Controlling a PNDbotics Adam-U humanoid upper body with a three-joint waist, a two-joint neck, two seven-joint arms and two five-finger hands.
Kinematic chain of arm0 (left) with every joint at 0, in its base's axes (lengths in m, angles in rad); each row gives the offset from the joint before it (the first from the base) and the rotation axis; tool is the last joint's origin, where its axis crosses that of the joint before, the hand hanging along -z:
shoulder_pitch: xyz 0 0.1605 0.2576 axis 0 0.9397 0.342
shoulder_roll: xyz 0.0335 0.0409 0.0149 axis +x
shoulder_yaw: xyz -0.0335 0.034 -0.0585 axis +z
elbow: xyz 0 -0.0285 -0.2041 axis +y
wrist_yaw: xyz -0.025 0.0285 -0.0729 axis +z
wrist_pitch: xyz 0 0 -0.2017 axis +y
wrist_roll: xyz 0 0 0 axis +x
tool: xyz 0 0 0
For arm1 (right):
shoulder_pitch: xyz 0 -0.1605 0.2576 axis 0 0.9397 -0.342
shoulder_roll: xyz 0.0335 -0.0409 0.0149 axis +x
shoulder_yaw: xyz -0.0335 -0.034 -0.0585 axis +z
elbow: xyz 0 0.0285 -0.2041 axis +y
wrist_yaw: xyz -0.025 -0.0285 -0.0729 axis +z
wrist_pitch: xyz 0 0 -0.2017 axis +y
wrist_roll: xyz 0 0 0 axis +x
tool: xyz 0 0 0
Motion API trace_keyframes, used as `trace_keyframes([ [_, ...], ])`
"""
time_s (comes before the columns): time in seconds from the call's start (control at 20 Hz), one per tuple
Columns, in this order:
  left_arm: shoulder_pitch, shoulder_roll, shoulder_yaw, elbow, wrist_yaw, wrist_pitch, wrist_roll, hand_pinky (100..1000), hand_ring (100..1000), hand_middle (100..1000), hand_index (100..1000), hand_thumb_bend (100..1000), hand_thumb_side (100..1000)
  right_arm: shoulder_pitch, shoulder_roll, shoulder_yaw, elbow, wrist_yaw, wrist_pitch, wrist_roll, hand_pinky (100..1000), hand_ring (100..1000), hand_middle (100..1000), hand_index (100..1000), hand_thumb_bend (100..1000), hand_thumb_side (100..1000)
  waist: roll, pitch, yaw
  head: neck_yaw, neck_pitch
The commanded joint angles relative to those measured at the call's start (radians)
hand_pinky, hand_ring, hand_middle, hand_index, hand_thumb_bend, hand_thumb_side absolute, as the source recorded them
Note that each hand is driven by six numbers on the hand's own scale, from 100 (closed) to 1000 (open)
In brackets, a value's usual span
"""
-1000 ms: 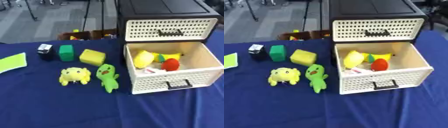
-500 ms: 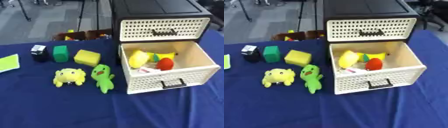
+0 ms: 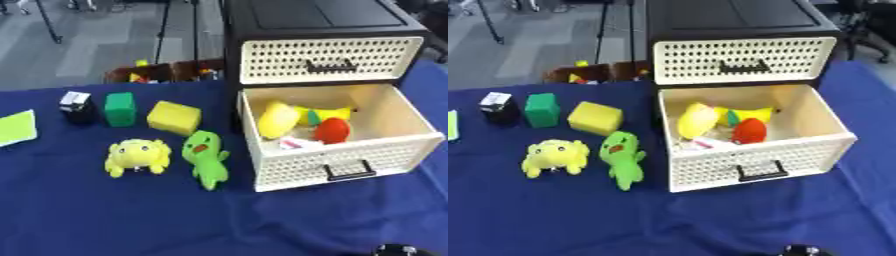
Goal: Pick up objects from table and place into drawer.
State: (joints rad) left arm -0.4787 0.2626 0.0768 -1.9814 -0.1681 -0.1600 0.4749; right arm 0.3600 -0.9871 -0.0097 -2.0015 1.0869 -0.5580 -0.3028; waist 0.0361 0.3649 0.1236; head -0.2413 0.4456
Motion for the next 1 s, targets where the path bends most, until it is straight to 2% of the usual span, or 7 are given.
trace_keyframes([
  [0.05,0.002,0.014,0.007,-0.019,0.003,0.003,-0.004,366,538,566,739,293,816,-0.009,-0.053,-0.056,0.002,-0.091,-0.034,0.042,483,619,666,789,100,1000,-0.006,-0.017,-0.003,0.002,-0.004],
  [0.2,0.009,0.012,0.009,-0.019,0.006,0.01,-0.005,365,538,565,738,291,816,-0.005,-0.057,-0.071,0.002,-0.124,-0.067,0.07,470,607,659,785,100,1000,-0.007,-0.02,-0.011,0.01,-0.001],
  [0.4,0.01,0.013,0.008,-0.019,0.012,0.015,-0.011,362,538,566,738,291,814,0.007,-0.062,-0.077,0.002,-0.141,-0.086,0.089,457,588,646,784,100,1000,-0.006,-0.027,-0.02,0.013,0.004],
  [0.75,0.017,0.011,0.009,-0.019,0.014,0.03,-0.016,361,538,567,737,290,812,0.032,-0.066,-0.07,0.002,-0.167,-0.127,0.096,450,572,635,785,100,1000,-0.001,-0.045,-0.038,0.013,0.017],
  [1.0,0.024,0.017,0.008,-0.019,0.012,0.035,-0.026,360,538,566,736,290,810,0.018,-0.107,-0.135,0.002,-0.253,-0.136,0.087,453,569,633,785,100,1000,-0.005,-0.062,-0.049,0.015,0.024],
])
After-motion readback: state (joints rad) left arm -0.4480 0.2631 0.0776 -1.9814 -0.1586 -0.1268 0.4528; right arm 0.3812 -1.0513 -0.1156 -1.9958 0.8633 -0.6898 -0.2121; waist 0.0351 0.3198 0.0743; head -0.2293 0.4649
